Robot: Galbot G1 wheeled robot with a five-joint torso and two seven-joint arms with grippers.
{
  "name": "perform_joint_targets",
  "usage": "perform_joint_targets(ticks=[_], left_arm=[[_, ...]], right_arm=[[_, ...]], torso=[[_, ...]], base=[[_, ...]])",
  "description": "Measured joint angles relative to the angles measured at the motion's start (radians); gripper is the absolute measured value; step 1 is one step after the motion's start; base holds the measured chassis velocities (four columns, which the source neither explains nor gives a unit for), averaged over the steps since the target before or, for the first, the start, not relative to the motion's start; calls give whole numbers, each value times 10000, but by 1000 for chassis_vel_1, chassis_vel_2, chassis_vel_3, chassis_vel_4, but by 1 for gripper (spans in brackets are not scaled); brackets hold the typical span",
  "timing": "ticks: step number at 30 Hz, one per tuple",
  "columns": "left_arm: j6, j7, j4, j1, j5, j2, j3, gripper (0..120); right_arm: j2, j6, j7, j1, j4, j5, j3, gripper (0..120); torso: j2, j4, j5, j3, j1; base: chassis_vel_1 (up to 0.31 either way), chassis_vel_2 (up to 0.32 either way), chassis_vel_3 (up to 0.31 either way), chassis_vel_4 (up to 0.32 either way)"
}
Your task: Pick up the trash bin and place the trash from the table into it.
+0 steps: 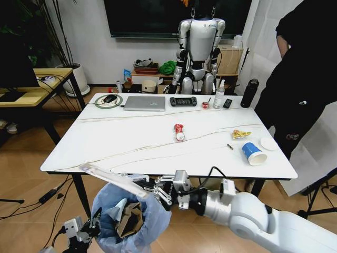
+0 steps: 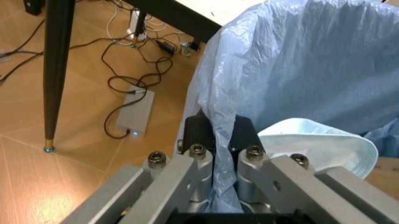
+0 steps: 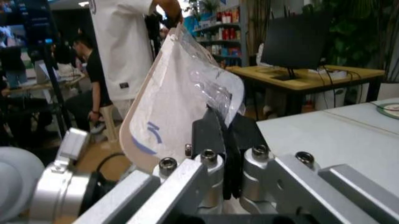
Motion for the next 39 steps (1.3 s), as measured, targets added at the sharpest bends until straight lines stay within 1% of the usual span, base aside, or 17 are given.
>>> perform_joint_targets(ticks=[2,5,8,9,11,14,19,22,29,39], left_arm=[[14,-2,-23,-8,0,-1,-12,0],[39,-20,-40,-27,-14,29,-39,0],[53,-33,-36,-49,-56,93,-69,0],[53,-33,-36,-49,-56,93,-69,0],[58,-41,10,-71,-87,131,-104,0],[62,-48,66,-91,-113,152,-122,0],[74,-69,81,-114,-164,194,-126,0],[91,-77,82,-125,-168,207,-120,0],[97,-85,67,-125,-159,196,-65,0],[110,-99,11,-144,-159,218,-36,0]], right_arm=[[46,-49,23,115,-169,-200,-108,0],[-38,-716,255,498,-312,-505,-362,0],[-161,-1420,565,818,-102,-177,-609,0],[-161,-1420,565,818,-102,-177,-609,0],[-234,-1898,804,980,214,104,-789,0],[-331,-2270,1057,1051,471,259,-975,0],[-453,-2424,1242,1162,636,170,-1410,0],[-384,-2473,1315,1286,596,92,-1675,0],[-150,-2451,1322,1312,322,-227,-1798,0],[6,-2399,1328,1342,144,-272,-1784,0]], torso=[[0,-1,1,0,0],[0,-3,-1,0,0],[0,-3,-1,0,0],[0,-3,-1,0,0],[0,-2,0,0,0],[0,-2,-1,0,0],[0,-3,-1,-1,0],[0,-2,1,0,0],[1,-2,0,-1,0],[1,-2,0,-1,0]], base=[[0,0,0,0],[0,0,0,0],[0,0,0,0],[0,0,0,0],[0,0,0,0],[0,0,0,0],[0,0,0,0],[0,0,0,0],[0,0,0,0],[0,0,0,0]])
